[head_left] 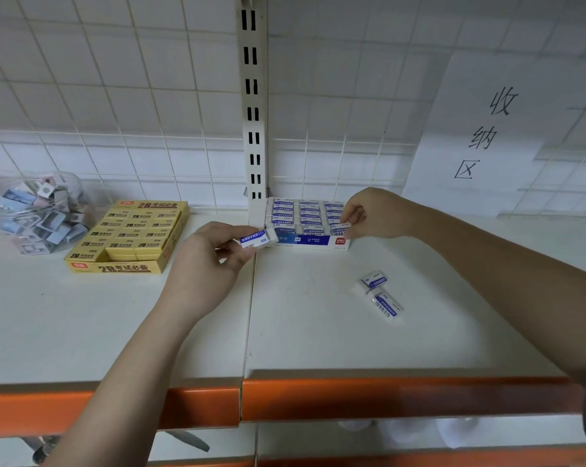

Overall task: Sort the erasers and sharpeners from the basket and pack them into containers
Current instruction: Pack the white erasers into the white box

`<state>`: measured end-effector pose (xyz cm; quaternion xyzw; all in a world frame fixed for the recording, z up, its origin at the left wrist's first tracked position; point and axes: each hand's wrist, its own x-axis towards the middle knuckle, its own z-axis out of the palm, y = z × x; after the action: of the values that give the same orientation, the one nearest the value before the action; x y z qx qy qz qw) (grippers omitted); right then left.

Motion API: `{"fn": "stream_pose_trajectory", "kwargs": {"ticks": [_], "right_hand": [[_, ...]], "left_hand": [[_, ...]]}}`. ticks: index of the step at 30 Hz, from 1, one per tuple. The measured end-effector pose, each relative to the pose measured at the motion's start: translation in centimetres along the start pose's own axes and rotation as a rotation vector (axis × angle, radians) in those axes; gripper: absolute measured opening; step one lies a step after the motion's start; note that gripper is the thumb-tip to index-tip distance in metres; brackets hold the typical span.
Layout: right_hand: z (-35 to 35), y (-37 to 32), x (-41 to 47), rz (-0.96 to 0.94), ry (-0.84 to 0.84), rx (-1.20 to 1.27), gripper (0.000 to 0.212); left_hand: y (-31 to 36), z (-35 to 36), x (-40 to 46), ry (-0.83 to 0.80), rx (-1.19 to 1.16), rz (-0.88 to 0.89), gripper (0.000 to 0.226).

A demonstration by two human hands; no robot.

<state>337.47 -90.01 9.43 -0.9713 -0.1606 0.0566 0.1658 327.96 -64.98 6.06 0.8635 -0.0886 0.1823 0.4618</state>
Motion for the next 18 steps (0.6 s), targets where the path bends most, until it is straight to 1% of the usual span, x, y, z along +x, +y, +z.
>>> {"fn": "stream_pose_trajectory", "kwargs": {"ticks": [2,5,6,8,11,14,18], "right_hand": [[-0.8,0.0,0.1,-0.007,-0.017,-0.043,0.027],[-2.0,0.2,0.1,-0.008,0.031,-0.118,0.025],[-2.1,0.4,0.0,-0.009,0.063,-0.095,0.024],[-1.7,0.4,-0.4,-0.007,0.111,0.028,0.021],[0.3,0.2,-0.8,0.001,0.121,0.206,0.018],[1.3,0.4,-0.8,-0.001,0.162,0.211,0.019],[0.4,0.6,-0.6,0.001,0.103,0.151,0.022]], "left_hand": [[-0.1,0.0,0.1,-0.001,0.003,-0.002,0.029],[-0.2,-0.1,0.2,-0.002,0.008,-0.007,0.028],[-0.2,-0.1,0.3,0.000,0.013,-0.007,0.028],[-0.3,0.0,0.2,0.005,0.016,-0.002,0.029],[-0.6,0.2,0.0,0.014,0.016,0.002,0.027],[-0.9,0.3,-0.4,0.009,0.010,0.004,0.027],[-1.1,0.3,-0.8,0.015,0.023,0.008,0.026]]}}
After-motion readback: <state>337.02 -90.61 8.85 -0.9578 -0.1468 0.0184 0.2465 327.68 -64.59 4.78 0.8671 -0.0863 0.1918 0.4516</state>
